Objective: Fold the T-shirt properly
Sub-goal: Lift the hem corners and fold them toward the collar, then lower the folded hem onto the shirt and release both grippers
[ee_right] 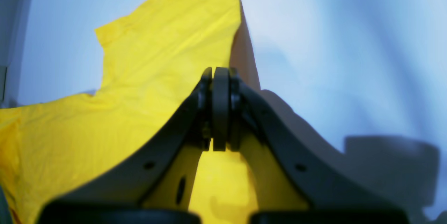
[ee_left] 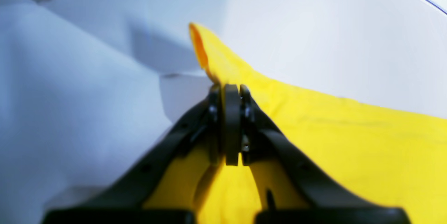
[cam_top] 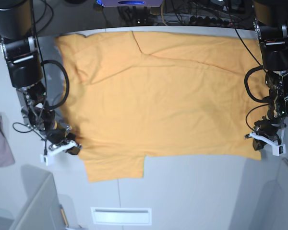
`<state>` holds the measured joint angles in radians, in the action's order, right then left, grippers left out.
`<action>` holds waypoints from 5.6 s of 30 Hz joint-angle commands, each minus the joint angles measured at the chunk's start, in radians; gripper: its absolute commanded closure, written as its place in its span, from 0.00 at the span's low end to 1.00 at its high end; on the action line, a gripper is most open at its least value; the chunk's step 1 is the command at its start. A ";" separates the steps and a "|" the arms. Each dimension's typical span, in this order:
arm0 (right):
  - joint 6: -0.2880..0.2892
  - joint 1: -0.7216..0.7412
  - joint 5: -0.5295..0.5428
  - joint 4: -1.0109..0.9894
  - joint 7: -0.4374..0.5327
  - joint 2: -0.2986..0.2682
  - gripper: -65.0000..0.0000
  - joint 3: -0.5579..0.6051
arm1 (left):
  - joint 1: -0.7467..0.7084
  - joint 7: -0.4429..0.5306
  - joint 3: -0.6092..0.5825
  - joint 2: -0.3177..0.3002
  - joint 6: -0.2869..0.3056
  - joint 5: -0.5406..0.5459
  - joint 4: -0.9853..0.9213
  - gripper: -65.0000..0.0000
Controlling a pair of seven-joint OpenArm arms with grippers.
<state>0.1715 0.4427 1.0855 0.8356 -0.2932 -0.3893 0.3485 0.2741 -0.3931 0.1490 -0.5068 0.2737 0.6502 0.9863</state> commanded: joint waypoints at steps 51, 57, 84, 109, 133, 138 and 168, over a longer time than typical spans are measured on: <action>-0.102 -0.411 0.012 0.551 -0.225 -0.023 1.00 -0.385 | -0.281 -0.340 0.354 -0.019 0.217 0.012 0.432 1.00; -0.103 -0.447 0.014 0.591 -0.245 -0.021 1.00 -0.420 | -0.312 -0.340 0.358 -0.049 0.217 0.012 0.435 1.00; -0.103 -0.526 0.134 0.756 -0.496 0.060 1.00 -0.616 | -0.327 -0.438 0.458 -0.063 0.298 0.010 0.492 1.00; -0.096 -0.744 0.252 0.867 -0.645 0.062 1.00 -0.782 | -0.550 -0.438 0.467 -0.099 0.299 0.003 0.665 1.00; -0.096 -0.864 0.126 0.934 -0.699 0.102 1.00 -0.782 | -0.712 -0.435 0.479 -0.122 0.299 0.001 0.679 1.00; -0.096 -0.861 0.072 0.917 -0.702 0.118 1.00 -0.777 | -0.735 -0.435 0.479 -0.122 0.299 0.001 0.688 1.00; -0.096 -0.649 -0.204 0.919 -0.881 0.123 0.52 -0.754 | -0.744 -0.436 0.668 -0.075 0.299 0.010 0.811 0.40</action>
<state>0.0700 -0.2150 0.8665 1.7424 -1.1801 -0.2516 -0.4042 -0.4709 -0.8494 0.8066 -0.5606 0.5739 0.6529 1.7866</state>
